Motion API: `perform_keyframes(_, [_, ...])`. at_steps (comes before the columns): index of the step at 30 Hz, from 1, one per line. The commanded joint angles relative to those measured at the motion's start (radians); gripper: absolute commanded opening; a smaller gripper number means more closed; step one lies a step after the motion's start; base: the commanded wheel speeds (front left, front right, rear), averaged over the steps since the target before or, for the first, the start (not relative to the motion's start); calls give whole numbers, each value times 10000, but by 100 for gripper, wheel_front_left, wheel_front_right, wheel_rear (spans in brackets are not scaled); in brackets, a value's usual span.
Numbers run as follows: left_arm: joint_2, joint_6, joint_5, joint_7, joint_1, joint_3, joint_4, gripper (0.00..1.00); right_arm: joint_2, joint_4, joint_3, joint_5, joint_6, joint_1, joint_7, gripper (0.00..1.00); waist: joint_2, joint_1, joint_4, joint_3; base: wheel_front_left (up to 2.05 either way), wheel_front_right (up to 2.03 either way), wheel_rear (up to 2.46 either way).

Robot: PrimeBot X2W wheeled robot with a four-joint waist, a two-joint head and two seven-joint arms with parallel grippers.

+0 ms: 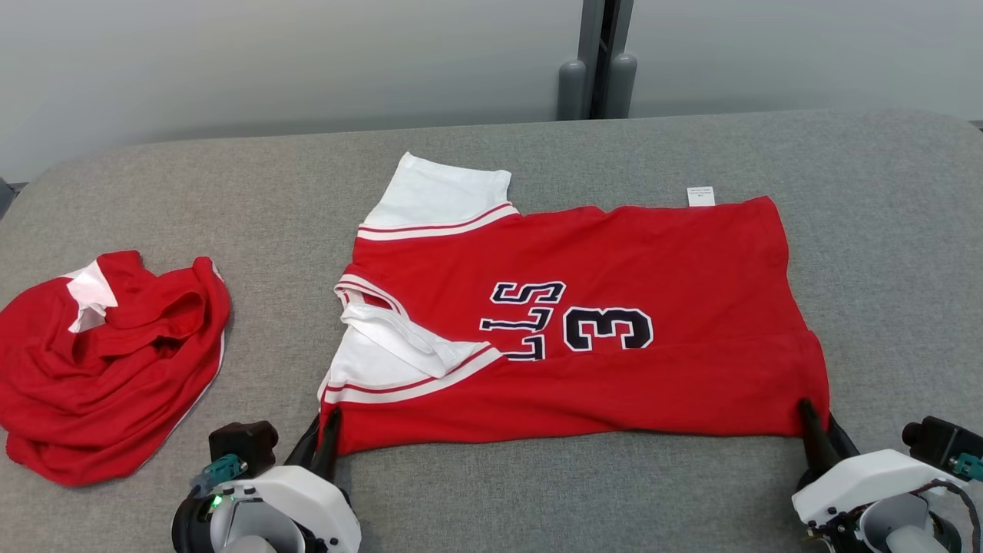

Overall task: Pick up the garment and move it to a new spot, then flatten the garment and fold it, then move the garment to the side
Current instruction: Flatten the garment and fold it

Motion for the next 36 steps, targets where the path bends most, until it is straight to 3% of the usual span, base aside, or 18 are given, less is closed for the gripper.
perform_keyframes(1, [123, 46, -19, 24, 63, 18, -28, 0, -94, 15, 13, 70, -3, -94, -62, 24, 0, 0, -2, -1, 0, 0, 0])
perform_keyframes(2, [140, 74, -22, 20, 72, 18, -54, 0, -115, 24, 93, 112, -3, -122, -91, 2, 0, 0, -5, -3, 0, 0, 0])
perform_keyframes(3, [150, 96, -26, 38, 80, 11, -79, 0, -155, 12, 173, 146, -3, -135, -145, 0, 0, 0, -9, -8, 0, 0, 0])
perform_keyframes(19, [544, 118, 11, 635, 626, -343, -699, 0, -1011, -417, 1108, 848, -4, 198, -214, 0, 0, 0, -135, -492, 0, 0, 0])
perform_keyframes(28, [907, 173, 10, 1141, 1391, -672, -1404, 0, -1574, -874, 1612, 1601, -4, 901, 606, 0, 0, 0, -78, -1055, 0, 0, 0])
perform_keyframes(36, [1661, 364, 200, 1717, 2229, -992, -2745, 0, -2331, -2281, 1800, 2440, -4, 1898, 1813, 0, 0, 0, -40, -1342, 0, 0, 0])
